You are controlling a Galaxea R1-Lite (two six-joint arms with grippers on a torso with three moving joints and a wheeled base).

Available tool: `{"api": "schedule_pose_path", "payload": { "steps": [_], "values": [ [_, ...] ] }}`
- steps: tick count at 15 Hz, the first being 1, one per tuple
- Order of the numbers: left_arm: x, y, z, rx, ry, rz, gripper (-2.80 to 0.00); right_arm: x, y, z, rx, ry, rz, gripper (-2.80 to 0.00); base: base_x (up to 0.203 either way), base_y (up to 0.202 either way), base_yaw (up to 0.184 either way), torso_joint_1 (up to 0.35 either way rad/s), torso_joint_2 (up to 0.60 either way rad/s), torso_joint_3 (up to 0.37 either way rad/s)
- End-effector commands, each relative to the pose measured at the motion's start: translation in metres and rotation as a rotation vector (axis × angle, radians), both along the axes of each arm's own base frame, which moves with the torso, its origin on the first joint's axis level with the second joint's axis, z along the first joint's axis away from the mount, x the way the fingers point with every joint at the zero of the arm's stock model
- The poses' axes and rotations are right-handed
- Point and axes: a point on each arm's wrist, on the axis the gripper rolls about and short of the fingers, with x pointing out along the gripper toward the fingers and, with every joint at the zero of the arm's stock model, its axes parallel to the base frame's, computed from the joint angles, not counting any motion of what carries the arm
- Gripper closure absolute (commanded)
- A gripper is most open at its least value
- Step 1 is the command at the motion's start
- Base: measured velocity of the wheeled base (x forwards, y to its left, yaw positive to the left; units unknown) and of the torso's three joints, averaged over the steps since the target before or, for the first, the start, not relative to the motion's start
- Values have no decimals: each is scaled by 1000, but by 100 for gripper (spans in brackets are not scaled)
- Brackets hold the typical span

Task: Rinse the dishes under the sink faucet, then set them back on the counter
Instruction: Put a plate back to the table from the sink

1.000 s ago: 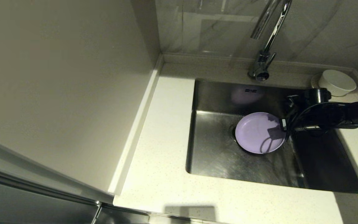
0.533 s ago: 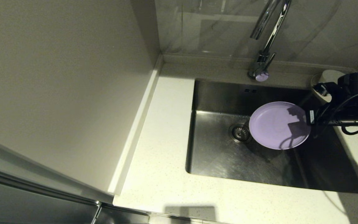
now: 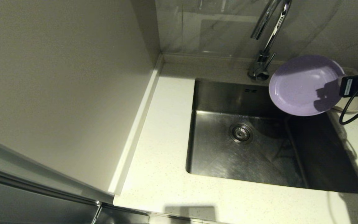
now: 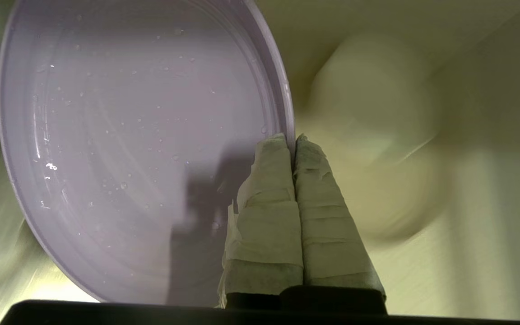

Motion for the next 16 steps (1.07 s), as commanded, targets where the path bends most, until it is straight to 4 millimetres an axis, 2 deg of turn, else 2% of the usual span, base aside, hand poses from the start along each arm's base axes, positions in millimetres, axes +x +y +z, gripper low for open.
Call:
{"api": "schedule_pose_path", "payload": {
  "steps": [1,5,7,11,13,16],
  "values": [
    [0,0,0,-1,-4,0,0,-21,-5,26,-59,-195,-32,0,0,0,0,0,0,0],
    [0,0,0,1,-4,0,0,-40,-14,39,-118,-383,-87,0,0,0,0,0,0,0],
    [0,0,0,0,-4,0,0,-47,-16,44,-94,-457,-93,0,0,0,0,0,0,0],
    [0,0,0,-1,-4,0,0,-54,-14,32,-79,-436,-102,0,0,0,0,0,0,0],
    [0,0,0,0,-4,0,0,-52,-17,22,-40,-302,-115,0,0,0,0,0,0,0],
    [0,0,0,-1,-4,0,0,-66,-33,3,26,66,-196,0,0,0,0,0,0,0]
  ]
}}
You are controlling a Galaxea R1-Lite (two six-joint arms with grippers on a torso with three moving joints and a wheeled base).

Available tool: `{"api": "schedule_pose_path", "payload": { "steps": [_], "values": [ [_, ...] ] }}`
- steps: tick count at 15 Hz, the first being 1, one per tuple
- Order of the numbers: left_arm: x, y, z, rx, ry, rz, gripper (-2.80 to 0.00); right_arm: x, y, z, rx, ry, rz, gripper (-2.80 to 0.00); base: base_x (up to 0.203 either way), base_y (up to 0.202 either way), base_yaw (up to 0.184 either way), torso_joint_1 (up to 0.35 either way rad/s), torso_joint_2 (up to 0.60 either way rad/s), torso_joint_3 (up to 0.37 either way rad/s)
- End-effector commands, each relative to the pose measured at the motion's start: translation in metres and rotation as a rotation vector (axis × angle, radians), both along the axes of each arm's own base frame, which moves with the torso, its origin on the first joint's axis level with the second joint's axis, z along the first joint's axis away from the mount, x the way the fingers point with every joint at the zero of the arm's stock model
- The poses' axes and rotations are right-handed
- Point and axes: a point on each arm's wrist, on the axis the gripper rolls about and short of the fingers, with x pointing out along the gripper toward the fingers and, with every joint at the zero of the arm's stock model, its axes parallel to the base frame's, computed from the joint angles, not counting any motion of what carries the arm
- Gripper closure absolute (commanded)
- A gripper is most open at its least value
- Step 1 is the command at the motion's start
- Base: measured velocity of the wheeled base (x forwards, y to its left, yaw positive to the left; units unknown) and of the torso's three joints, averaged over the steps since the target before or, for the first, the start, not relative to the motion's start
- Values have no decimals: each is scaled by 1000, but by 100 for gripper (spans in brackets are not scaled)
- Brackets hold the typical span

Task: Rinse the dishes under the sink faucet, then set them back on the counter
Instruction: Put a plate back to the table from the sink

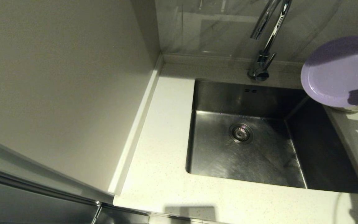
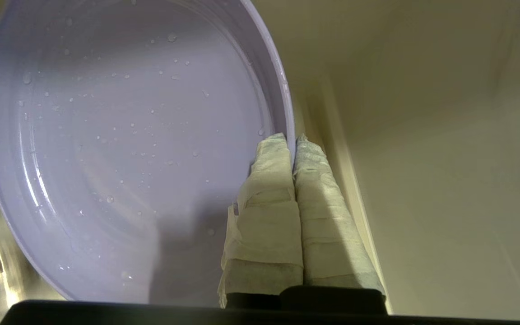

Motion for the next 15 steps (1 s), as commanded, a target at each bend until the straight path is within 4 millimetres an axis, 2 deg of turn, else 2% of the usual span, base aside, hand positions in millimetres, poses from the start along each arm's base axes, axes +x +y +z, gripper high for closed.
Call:
{"api": "schedule_pose_path", "payload": {
  "steps": [1,4,7,12,15],
  "values": [
    [0,0,0,-1,-4,0,0,-21,-13,-16,87,307,-71,0,0,0,0,0,0,0],
    [0,0,0,0,-4,0,0,-58,-45,-28,43,549,-223,0,0,0,0,0,0,0],
    [0,0,0,-1,-4,-1,0,-83,-64,-50,-7,706,-294,0,0,0,0,0,0,0],
    [0,0,0,-1,-4,0,0,-96,-67,-67,-25,799,-303,0,0,0,0,0,0,0],
    [0,0,0,-1,-4,0,0,-111,-59,-77,-40,846,-304,0,0,0,0,0,0,0]
  ]
}}
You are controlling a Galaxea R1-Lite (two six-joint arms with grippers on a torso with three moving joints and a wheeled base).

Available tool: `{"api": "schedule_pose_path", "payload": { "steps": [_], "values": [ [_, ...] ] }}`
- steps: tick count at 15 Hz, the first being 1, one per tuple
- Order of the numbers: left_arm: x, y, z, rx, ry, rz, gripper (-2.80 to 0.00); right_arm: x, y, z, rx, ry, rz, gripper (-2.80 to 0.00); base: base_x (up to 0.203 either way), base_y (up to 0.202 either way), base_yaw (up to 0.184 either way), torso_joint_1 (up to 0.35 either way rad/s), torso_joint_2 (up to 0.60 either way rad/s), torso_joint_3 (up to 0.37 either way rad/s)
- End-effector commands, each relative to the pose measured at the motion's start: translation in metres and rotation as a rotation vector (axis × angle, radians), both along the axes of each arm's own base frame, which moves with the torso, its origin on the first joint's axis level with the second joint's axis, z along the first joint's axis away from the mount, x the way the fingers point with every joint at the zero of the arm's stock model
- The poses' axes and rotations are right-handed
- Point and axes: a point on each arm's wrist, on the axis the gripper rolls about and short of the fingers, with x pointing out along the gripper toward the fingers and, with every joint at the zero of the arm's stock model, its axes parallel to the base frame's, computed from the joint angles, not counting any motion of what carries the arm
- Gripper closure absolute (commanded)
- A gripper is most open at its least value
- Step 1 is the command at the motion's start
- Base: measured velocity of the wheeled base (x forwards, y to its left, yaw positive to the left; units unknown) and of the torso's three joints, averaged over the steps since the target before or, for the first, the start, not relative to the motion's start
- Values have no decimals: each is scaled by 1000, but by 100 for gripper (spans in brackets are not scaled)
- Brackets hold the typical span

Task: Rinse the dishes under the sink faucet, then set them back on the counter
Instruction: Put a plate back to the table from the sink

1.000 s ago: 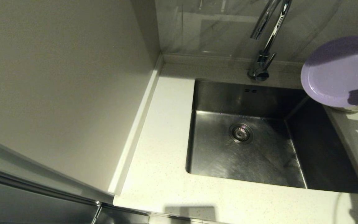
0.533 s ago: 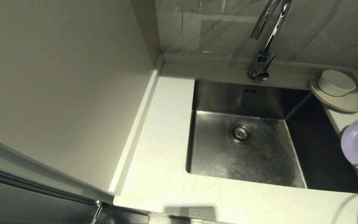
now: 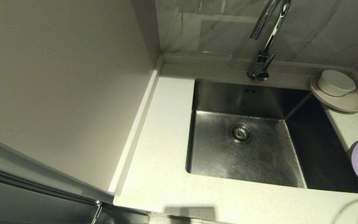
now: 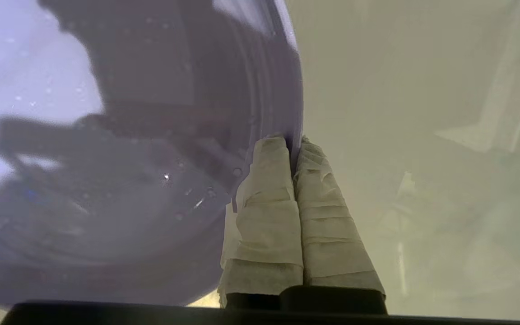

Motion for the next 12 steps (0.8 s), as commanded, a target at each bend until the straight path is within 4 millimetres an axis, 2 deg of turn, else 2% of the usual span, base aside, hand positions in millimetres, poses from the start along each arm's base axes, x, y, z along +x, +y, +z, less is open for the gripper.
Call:
{"api": "schedule_pose_path", "payload": {
  "steps": [1,4,8,12],
  "values": [
    [0,0,0,-1,-4,0,0,-15,8,-7,-5,35,-5,0,0,0,0,0,0,0],
    [0,0,0,-1,-4,1,0,-32,26,-23,6,86,29,0,0,0,0,0,0,0],
    [0,0,0,-1,-4,1,0,-43,42,-50,45,153,123,0,0,0,0,0,0,0],
    [0,0,0,-1,-4,1,0,-43,42,-56,27,155,134,0,0,0,0,0,0,0]
  ]
}}
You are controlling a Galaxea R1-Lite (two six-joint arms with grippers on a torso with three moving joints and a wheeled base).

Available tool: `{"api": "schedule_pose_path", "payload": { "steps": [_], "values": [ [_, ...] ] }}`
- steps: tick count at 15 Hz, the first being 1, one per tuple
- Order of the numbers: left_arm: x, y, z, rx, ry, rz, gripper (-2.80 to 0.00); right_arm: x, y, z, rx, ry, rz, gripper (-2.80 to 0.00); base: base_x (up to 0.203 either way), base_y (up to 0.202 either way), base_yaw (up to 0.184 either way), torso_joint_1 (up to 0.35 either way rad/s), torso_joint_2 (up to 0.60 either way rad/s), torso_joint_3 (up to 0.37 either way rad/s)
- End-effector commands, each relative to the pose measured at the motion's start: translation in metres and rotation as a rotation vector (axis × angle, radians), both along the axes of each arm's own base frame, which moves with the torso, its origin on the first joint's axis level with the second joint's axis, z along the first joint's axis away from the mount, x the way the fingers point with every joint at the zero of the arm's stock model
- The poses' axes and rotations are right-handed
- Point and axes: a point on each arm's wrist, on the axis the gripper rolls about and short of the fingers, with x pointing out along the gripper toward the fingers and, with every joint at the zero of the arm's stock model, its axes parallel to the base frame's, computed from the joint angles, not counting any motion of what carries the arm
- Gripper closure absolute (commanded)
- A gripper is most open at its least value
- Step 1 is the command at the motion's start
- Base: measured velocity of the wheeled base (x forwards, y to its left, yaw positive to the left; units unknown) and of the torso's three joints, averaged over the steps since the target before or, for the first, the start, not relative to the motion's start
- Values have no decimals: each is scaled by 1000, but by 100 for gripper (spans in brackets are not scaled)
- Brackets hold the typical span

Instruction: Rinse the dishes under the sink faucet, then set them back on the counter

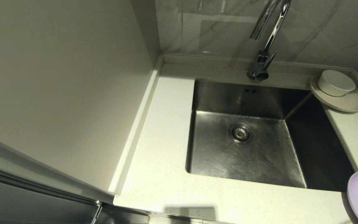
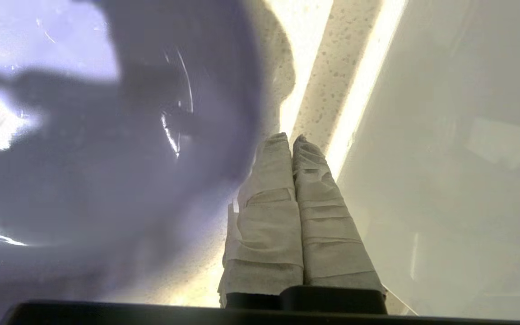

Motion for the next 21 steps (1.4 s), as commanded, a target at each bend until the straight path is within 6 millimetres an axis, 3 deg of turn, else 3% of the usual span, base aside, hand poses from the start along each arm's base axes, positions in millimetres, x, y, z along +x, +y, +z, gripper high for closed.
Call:
{"api": "schedule_pose_path", "payload": {
  "steps": [1,5,9,13,15,17,21],
  "values": [
    [0,0,0,0,-3,0,0,1,-1,-2,3,6,2,0,0,0,0,0,0,0],
    [0,0,0,-1,-3,0,0,12,-15,-2,-48,-43,-3,0,0,0,0,0,0,0],
    [0,0,0,-1,-3,0,0,21,-18,13,-84,-100,11,0,0,0,0,0,0,0],
    [0,0,0,-1,-3,0,0,44,13,37,-26,-281,128,0,0,0,0,0,0,0],
    [0,0,0,-1,-3,-1,0,61,41,58,53,-418,228,0,0,0,0,0,0,0],
    [0,0,0,-1,-3,0,0,74,62,97,118,-585,306,0,0,0,0,0,0,0],
    [0,0,0,-1,-3,0,0,101,76,152,233,-714,351,0,0,0,0,0,0,0]
  ]
}}
